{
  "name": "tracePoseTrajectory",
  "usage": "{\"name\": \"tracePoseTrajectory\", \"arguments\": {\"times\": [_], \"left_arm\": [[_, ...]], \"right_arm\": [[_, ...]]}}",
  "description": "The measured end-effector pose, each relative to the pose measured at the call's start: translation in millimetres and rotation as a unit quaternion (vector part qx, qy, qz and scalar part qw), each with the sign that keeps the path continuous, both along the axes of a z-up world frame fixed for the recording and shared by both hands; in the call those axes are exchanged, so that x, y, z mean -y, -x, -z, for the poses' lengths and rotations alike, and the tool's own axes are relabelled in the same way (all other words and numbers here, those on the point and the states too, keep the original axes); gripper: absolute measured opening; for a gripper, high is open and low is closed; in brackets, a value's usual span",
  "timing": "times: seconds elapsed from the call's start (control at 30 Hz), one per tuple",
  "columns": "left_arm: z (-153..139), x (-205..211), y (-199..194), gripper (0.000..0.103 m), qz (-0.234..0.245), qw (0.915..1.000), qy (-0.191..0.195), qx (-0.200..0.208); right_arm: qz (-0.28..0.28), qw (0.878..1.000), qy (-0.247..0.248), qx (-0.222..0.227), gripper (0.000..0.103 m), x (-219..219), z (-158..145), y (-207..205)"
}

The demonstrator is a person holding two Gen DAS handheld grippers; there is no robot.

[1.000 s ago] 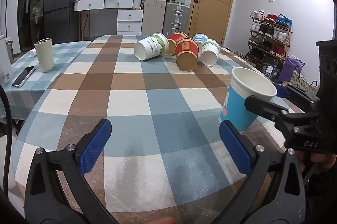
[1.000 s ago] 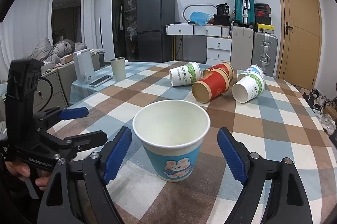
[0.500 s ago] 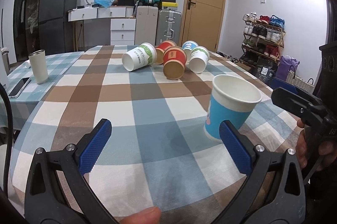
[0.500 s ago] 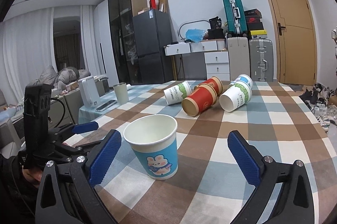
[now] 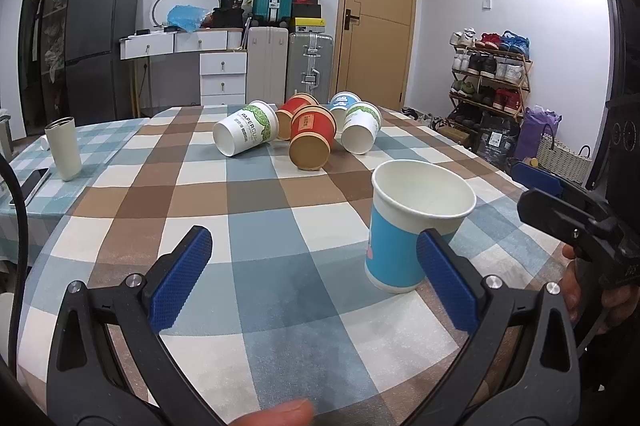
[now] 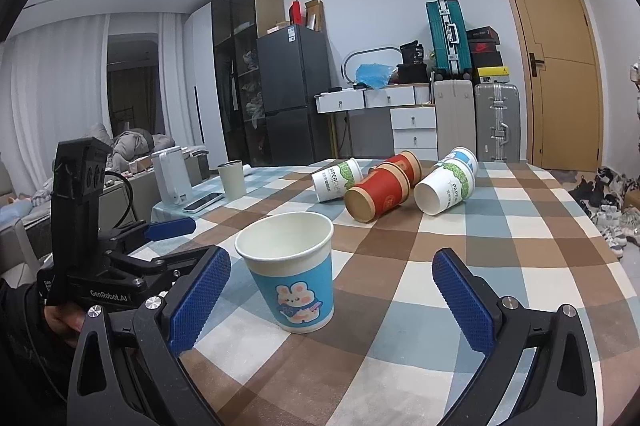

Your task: Flip cup upright

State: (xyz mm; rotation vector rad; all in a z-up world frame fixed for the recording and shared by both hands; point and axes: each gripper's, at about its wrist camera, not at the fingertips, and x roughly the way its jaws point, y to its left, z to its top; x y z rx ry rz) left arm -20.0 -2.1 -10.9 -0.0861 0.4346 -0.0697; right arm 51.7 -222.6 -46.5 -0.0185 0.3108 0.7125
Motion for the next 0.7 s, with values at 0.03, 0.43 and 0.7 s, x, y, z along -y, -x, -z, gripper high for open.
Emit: {"name": "tracePoseTrajectory", "arguments": {"times": [0.03,0.43,0.7], "left_arm": [[-0.2,-0.8,0.8,0.102,0.000,1.0000,0.001,0.001],[-1.6,-4.0,4.1,0.102,0.001,1.0000,0.002,0.005],[-2.0,-7.8,6.3,0.102,-0.004,1.0000,0.004,0.004]], "right_arm": [[0.002,1.000,0.000,0.001,0.103,0.1,0.4,0.5],[-0.003,1.000,-0.003,0.003,0.103,0.6,2.0,2.5],[-0.002,1.000,-0.002,0.003,0.103,0.6,2.0,2.6]]}}
